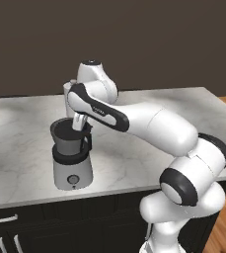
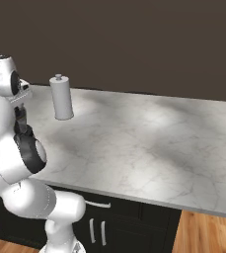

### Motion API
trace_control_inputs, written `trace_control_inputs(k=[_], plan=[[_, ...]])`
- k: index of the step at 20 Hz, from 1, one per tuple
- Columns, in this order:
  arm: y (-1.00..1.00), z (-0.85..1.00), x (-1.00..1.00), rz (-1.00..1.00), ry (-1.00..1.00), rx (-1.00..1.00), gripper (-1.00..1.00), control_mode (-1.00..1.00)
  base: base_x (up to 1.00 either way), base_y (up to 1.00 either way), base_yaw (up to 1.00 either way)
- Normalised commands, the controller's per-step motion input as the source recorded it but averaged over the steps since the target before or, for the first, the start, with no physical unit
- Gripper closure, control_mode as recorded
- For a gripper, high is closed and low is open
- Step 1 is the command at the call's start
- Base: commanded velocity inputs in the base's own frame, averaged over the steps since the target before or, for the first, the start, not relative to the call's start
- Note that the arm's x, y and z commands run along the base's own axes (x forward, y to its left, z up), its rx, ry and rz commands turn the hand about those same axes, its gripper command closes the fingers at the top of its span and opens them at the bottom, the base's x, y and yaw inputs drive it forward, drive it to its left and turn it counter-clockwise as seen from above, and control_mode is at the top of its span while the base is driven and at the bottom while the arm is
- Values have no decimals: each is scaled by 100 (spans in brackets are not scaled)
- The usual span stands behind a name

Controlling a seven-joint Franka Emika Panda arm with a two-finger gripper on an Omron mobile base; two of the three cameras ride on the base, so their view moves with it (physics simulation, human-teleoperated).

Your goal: Grab the garlic and lemon from the fridge, place them in the blender, close the lid, and turn on the blender to create a marinade.

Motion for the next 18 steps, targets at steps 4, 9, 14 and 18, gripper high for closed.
trace_control_inputs(k=[4, 9, 14, 18], plan=[[56, -2, 27, 3, -1, 0, 100, -100, 0, 0, 0], [2, 2, 12, 4, -8, 0, 100, -100, 0, 0, 0], [-16, -1, 0, 3, -16, 0, 100, -100, 0, 0, 0], [-9, -14, 2, 3, -12, 0, 100, -100, 0, 0, 0]])
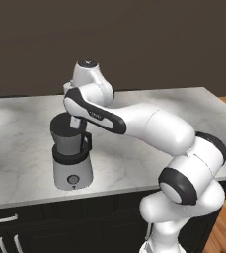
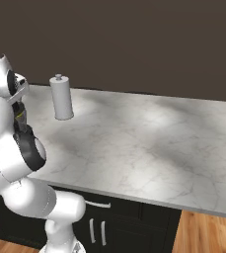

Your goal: Grab the garlic and lemon from the fridge, place them in the blender, close the lid, and turn on the blender to create a marinade.

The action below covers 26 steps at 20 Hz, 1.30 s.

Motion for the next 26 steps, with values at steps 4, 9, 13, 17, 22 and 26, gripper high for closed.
trace_control_inputs(k=[4, 9, 13, 17, 22, 26], plan=[[-6, -34, 2, 3, -1, 0, 100, -100, 0, 0, 0], [0, -23, 5, 1, 2, 0, 100, -100, 0, 0, 0], [0, -4, 0, 0, 17, 0, 100, -100, 0, 0, 0], [0, 0, 0, -1, 18, 0, 100, -100, 0, 0, 0], [0, -2, 0, -1, 9, 0, 100, -100, 0, 0, 0], [0, -5, 0, 0, -7, 0, 100, -100, 0, 0, 0]])
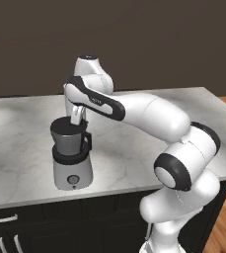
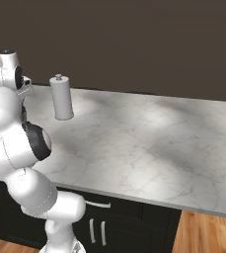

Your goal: Grab the garlic and lemon from the fridge, place them in the blender, close the lid, and turn on the blender to create a marinade.

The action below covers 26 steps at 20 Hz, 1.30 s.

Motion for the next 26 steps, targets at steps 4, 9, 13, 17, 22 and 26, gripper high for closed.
trace_control_inputs(k=[4, 9, 13, 17, 22, 26], plan=[[0, -5, 0, 0, -21, 0, 100, -100, 0, 0, 0], [0, -20, 0, 0, -6, 0, 100, -100, 0, 0, 0], [0, -25, 0, 0, 2, 0, 100, -100, 0, 0, 0], [0, -12, 0, 0, 4, 0, 100, -100, 0, 0, 0], [3, -16, 0, 0, 0, 0, 100, -100, 0, 0, 0], [5, -21, 0, 0, 0, 0, 100, -100, 0, 0, 0]])
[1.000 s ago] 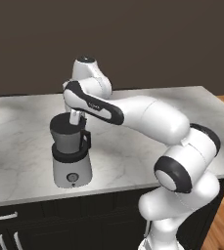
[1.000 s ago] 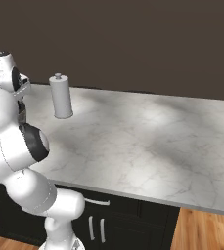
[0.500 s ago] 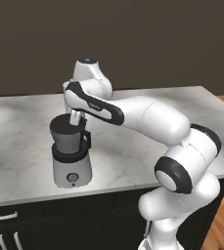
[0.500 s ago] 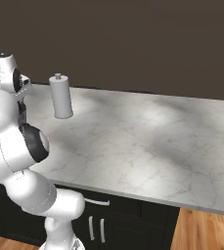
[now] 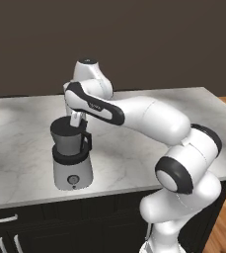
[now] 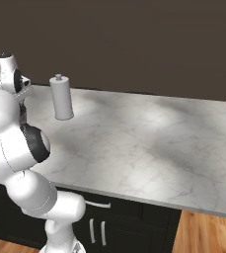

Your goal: Grab the garlic and lemon from the fridge, place them in the blender, close the lid, and turn on the blender to create a marinade.

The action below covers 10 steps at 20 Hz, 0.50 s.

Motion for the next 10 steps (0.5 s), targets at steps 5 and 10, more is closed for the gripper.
trace_control_inputs(k=[5, 10], plan=[[2, -15, 0, 0, 0, 0, -100, -100, 0, 0, 0], [0, -3, 0, 0, -1, 0, -100, -100, 0, 0, 0]])
